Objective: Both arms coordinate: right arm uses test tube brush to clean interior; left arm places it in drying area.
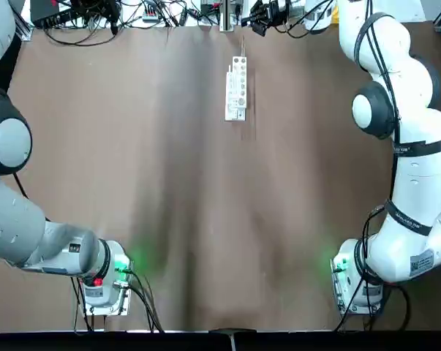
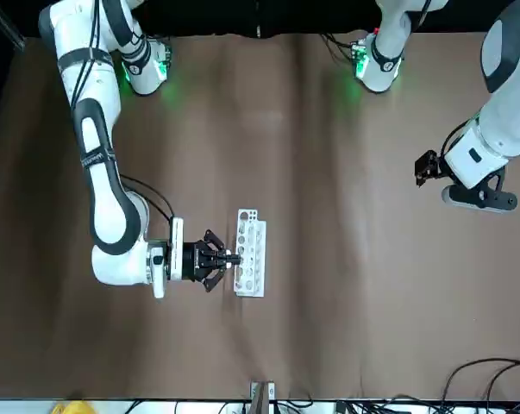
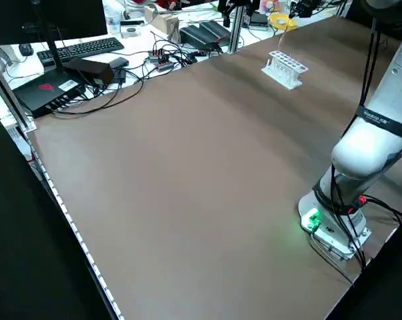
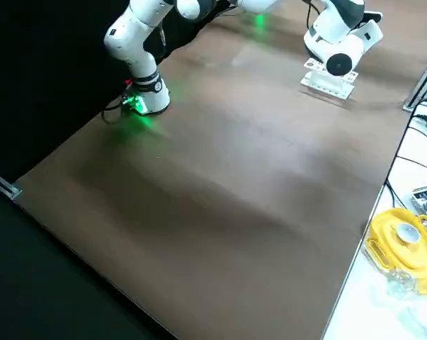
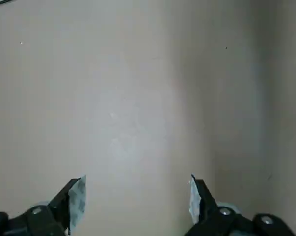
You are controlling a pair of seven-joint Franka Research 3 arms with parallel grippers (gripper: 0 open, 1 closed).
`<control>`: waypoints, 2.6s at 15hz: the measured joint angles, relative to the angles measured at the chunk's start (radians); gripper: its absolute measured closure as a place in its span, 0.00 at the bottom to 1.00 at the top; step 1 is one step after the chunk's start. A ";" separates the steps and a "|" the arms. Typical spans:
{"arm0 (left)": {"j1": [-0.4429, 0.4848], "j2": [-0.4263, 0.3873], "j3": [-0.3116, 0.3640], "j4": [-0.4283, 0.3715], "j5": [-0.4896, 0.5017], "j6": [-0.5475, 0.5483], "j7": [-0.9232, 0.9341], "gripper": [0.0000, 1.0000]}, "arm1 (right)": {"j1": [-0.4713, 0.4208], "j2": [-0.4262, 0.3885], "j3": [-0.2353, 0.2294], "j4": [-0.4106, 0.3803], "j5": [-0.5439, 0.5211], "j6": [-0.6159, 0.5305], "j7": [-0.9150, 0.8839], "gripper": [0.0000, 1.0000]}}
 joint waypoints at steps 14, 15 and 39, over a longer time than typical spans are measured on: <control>-0.002 0.009 -0.001 -0.001 0.000 0.013 0.000 0.00 | -0.002 0.056 0.000 -0.001 0.003 0.010 -0.049 0.98; -0.002 0.010 -0.001 -0.001 0.000 0.014 0.000 0.00 | -0.002 0.059 0.000 -0.001 0.003 0.012 -0.050 0.98; 0.042 0.049 -0.006 0.007 -0.303 0.022 0.704 0.00 | -0.023 0.036 0.003 0.015 0.020 -0.075 0.053 0.98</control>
